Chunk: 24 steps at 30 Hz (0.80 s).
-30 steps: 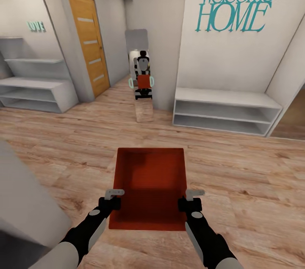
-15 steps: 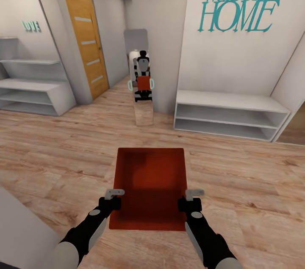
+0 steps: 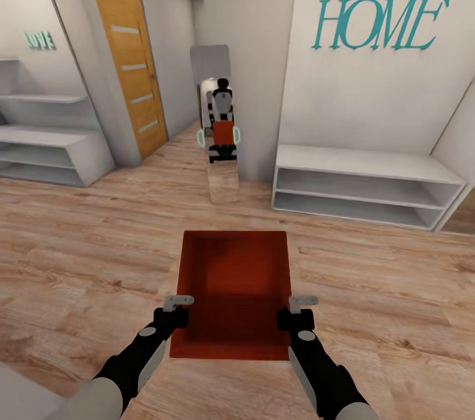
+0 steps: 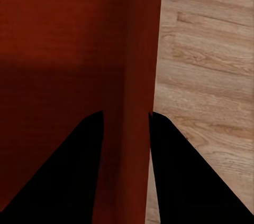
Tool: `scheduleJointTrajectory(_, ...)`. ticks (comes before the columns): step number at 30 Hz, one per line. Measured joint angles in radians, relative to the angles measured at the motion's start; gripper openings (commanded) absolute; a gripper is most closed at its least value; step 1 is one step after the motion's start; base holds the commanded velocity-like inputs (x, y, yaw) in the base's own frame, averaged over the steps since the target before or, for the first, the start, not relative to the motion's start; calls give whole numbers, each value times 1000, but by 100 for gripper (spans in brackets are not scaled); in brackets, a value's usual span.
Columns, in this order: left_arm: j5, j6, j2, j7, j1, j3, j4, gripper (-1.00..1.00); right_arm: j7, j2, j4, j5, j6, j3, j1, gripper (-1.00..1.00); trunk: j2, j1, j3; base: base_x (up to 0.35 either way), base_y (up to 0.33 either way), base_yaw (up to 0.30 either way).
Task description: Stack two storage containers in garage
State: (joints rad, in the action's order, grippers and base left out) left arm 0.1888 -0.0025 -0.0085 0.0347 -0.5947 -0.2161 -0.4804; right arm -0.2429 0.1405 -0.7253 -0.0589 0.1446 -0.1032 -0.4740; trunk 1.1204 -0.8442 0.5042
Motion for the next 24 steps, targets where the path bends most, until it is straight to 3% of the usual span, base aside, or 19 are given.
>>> scheduleJointTrajectory(24,1,1,9,-6,0,-1,-2,-100,-1,-3,-1,6,-1,-2,0,-100,0,0,0,326,44,0)
